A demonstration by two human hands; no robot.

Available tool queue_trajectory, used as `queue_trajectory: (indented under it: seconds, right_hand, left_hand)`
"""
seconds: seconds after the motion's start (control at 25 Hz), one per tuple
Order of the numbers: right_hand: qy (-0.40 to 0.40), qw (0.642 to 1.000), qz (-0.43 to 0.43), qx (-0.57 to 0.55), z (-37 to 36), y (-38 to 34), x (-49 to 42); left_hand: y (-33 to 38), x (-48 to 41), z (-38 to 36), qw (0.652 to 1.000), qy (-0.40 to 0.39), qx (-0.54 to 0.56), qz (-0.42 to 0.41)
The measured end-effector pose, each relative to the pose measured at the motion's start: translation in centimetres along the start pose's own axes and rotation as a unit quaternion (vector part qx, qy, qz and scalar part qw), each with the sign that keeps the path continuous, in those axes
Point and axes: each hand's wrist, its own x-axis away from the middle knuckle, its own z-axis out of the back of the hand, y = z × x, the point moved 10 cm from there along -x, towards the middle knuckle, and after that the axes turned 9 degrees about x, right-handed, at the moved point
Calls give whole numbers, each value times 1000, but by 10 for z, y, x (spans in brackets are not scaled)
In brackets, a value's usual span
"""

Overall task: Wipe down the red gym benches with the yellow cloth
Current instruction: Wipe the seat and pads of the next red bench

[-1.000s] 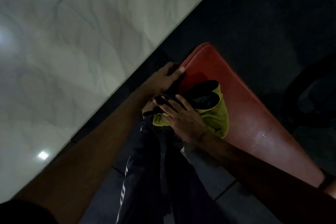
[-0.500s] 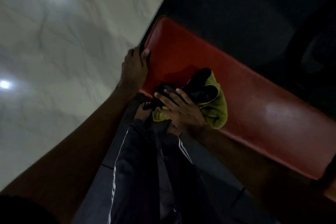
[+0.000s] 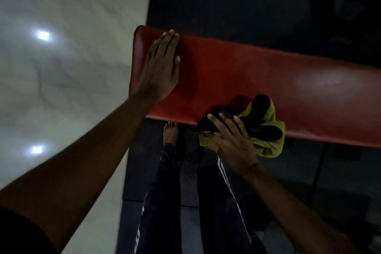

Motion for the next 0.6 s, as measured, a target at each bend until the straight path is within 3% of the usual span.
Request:
queue_trajectory:
  seconds: [0.2,0.28,0.36,0.44,0.48,0.6]
  right_hand:
    - [-4,995,-82,-55,-2,29,28]
    - [-7,980,-179,-90,6,54,34]
    - [3,926,-353,-136,9,98,33]
    - [30,873,-461,-159,13,130,17]
    - [41,869,-468,-155,17,135,-1]
    - [8,927,-350,-134,19,108,-90]
  left_hand:
    - [-3,-22,-4,998,3,-52,-18]
    - [-3,-18,-4,998,10,-53,-13]
    - [-1,-19,-3,999,5,-46,-14]
    - [-2,-21,-2,999,5,-46,-8]
    - [-2,-21,-2,999,7,-47,-5]
    - [0,-18,-3,999,8,-53,-12]
